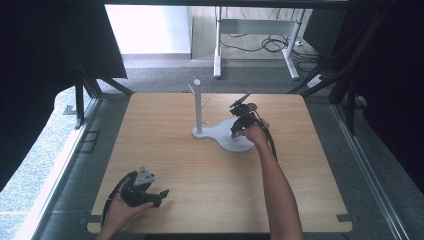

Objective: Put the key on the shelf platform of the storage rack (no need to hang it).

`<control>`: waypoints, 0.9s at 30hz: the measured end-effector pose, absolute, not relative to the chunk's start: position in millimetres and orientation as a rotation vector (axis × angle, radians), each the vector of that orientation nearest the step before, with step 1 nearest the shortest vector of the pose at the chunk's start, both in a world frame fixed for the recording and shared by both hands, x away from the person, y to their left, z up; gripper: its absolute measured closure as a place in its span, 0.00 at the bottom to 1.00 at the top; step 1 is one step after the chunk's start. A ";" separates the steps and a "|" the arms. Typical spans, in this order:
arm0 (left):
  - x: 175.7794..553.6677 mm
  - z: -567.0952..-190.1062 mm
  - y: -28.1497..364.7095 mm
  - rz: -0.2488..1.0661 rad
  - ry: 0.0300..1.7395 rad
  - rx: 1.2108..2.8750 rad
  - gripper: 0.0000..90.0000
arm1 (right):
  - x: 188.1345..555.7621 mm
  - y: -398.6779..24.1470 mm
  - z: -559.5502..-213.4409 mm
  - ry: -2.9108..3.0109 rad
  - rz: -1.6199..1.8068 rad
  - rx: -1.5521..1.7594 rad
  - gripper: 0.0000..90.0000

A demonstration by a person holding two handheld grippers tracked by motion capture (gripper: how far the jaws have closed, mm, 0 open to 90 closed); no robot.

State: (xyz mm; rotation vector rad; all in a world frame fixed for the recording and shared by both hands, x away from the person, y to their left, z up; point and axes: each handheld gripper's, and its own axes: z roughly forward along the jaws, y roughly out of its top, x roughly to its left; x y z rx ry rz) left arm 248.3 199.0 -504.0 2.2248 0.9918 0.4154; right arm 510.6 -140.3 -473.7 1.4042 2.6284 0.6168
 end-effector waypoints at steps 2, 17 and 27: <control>248.3 -504.0 198.8 0.414 0.993 2.221 0.25 | 510.7 -139.5 -474.3 2.631 0.614 1.396 0.99; 248.5 -504.6 198.5 0.412 0.991 2.230 0.25 | 511.5 -138.1 -481.5 2.618 0.600 1.396 0.93; 247.8 -504.7 196.0 0.412 0.986 2.231 0.25 | 500.6 -149.0 -467.9 2.586 0.646 1.365 0.79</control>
